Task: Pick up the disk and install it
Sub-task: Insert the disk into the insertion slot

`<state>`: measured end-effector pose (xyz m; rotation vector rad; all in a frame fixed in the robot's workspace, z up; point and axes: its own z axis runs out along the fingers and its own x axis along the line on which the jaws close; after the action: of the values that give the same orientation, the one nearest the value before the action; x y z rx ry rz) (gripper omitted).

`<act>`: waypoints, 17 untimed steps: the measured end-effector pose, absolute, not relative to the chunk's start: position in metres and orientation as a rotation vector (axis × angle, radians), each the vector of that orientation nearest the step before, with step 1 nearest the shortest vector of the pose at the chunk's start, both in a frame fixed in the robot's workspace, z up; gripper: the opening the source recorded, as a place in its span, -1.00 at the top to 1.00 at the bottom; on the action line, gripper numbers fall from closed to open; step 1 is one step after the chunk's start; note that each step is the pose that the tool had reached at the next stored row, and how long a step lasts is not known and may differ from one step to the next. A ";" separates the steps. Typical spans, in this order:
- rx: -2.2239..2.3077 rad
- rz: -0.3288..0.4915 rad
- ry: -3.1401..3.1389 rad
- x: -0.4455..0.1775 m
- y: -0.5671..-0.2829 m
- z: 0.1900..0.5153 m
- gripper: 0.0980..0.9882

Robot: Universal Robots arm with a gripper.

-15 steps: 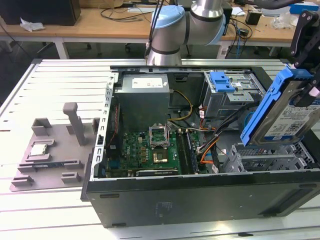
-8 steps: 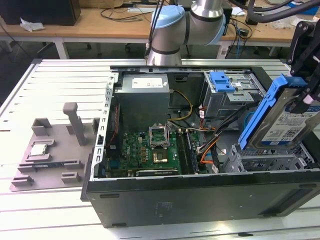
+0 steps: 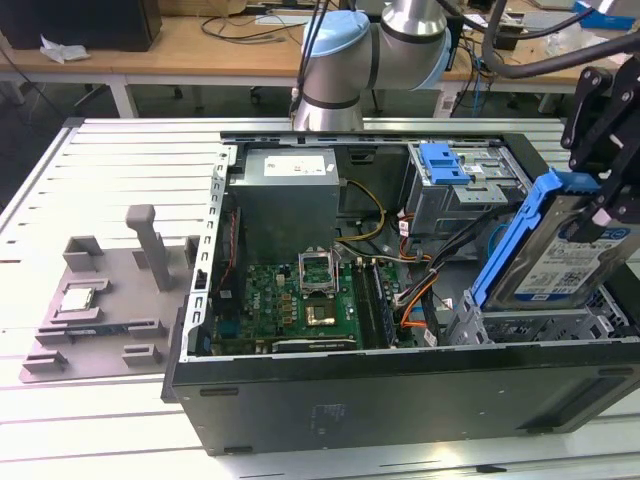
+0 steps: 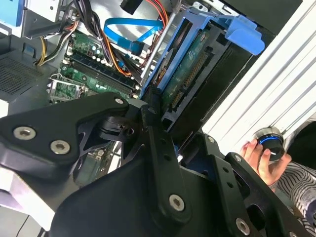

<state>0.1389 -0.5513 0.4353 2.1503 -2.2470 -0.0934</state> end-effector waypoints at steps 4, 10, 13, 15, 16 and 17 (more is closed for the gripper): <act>2.150 -0.093 -2.247 0.139 -0.551 0.426 0.40; 2.150 -0.093 -2.247 0.139 -0.551 0.414 0.40; 2.150 -0.094 -2.247 0.139 -0.551 0.407 0.40; 2.150 -0.093 -2.247 0.139 -0.551 0.404 0.40; 2.150 -0.093 -2.247 0.139 -0.551 0.402 0.40; 2.150 -0.093 -2.247 0.139 -0.551 0.401 0.40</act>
<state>0.1389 -0.5513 0.4005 2.1503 -2.2470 -0.0934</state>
